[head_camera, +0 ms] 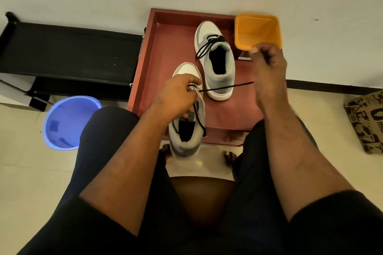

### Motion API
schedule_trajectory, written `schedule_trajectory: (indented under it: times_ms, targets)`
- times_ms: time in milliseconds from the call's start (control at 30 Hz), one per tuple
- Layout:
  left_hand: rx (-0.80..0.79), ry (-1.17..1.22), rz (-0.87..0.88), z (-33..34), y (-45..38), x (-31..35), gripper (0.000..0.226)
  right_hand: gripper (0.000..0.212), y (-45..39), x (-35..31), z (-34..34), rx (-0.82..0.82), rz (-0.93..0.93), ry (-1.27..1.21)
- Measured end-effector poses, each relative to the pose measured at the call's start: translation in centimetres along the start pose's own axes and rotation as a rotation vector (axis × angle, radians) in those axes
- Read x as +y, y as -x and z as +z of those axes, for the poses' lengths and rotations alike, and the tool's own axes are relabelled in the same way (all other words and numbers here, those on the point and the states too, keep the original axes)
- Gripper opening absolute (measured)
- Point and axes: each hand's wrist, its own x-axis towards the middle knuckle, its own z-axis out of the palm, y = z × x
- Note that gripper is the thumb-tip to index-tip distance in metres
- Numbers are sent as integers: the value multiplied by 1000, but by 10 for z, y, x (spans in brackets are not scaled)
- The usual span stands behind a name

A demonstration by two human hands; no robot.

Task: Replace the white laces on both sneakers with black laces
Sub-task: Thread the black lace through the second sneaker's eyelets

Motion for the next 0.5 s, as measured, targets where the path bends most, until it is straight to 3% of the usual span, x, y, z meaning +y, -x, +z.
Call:
schedule_trajectory:
  times_ms: [100,200,367,433,500]
  targets:
    - [-88,261,-101,1,2,5,49,20,13,12,19,-435,-167,463]
    - [-29,175,-60,-1,0,-4,53,30,31,26,42,-667,-231,687]
    - [144,-163,43,3,-14,-21,50,22,44,36,56,-607,-84,662]
    - [160,-240,39,3,-18,-23,52,18,41,27,53,-503,-72,582]
    - [146,-262,54,5,-20,-25,54,16,37,12,40,-279,-41,406]
